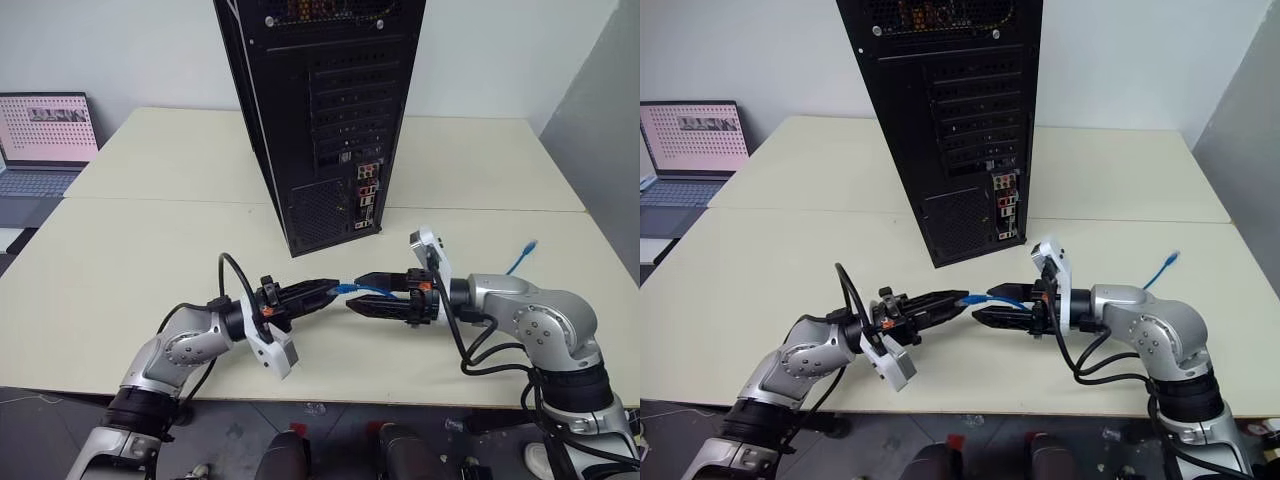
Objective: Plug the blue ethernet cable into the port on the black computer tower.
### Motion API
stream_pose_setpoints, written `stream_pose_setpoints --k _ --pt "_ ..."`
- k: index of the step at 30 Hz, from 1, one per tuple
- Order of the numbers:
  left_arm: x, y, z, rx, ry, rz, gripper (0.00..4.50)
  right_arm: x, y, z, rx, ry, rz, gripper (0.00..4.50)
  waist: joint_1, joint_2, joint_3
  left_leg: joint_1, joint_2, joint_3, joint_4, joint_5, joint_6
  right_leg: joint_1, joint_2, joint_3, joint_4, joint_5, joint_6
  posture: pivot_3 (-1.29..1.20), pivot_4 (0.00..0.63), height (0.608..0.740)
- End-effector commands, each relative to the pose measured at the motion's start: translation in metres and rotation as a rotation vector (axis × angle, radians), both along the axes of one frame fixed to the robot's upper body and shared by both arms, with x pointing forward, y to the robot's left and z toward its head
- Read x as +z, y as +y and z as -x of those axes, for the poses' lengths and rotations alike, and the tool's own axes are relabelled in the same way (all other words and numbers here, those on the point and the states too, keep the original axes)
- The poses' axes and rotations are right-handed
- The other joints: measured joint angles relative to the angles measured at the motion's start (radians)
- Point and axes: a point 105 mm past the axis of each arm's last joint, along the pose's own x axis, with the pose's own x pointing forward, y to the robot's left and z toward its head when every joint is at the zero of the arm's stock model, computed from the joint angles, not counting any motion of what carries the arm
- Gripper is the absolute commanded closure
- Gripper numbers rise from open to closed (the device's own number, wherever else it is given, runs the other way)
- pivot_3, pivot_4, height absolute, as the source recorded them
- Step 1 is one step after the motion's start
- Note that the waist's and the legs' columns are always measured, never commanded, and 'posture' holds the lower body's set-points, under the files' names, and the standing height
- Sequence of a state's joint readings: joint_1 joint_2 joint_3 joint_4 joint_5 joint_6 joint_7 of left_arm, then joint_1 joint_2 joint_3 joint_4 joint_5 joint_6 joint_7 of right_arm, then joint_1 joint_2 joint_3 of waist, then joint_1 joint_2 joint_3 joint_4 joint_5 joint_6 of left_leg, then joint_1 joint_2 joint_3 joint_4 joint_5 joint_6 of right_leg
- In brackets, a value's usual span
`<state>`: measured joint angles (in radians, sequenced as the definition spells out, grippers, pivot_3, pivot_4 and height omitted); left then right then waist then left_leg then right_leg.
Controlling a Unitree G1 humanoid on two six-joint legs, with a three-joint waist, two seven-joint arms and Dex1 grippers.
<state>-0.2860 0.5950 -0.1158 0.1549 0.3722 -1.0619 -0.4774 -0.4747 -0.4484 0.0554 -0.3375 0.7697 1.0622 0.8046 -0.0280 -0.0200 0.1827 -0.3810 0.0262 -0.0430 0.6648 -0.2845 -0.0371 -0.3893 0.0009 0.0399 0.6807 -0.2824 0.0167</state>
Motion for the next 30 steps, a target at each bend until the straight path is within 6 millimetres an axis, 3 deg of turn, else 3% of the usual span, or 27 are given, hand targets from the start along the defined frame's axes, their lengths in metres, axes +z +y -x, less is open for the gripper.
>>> stream_pose_setpoints --k 1,18,24,30 --pt "0.0075 -0.0032 0.0065 -0.031 -0.048 0.001 4.23 0.0128 0.0027 0.0012 0.021 -0.029 -0.038 1.51 0.0 0.0 0.0 0.0 0.0 0.0 0.0 0.0 0.0 0.0 0.0 0.0 0.0 0.0 0.0 0.0 0.15 0.74" --pt "0.0059 -0.0033 0.0077 -0.034 -0.051 0.0 4.23 0.0131 0.002 -0.001 0.02 -0.042 -0.03 1.66 0.0 0.0 0.0 0.0 0.0 0.0 0.0 0.0 0.0 0.0 0.0 0.0 0.0 0.0 0.0 0.0 0.15 0.74" --pt "0.0065 -0.0032 0.007 -0.031 -0.059 0.003 4.23 0.0125 0.0044 0.0005 0.026 -0.036 -0.03 2.81 0.0 0.0 0.0 0.0 0.0 0.0 0.0 0.0 0.0 0.0 0.0 0.0 0.0 0.0 0.0 0.0 0.15 0.74" --pt "0.0064 -0.0025 0.0055 -0.022 -0.067 0.004 4.23 0.0104 0.0061 0.0024 0.036 -0.025 -0.026 4.37 0.0 0.0 0.0 0.0 0.0 0.0 0.0 0.0 0.0 0.0 0.0 0.0 0.0 0.0 0.0 0.0 0.15 0.74"
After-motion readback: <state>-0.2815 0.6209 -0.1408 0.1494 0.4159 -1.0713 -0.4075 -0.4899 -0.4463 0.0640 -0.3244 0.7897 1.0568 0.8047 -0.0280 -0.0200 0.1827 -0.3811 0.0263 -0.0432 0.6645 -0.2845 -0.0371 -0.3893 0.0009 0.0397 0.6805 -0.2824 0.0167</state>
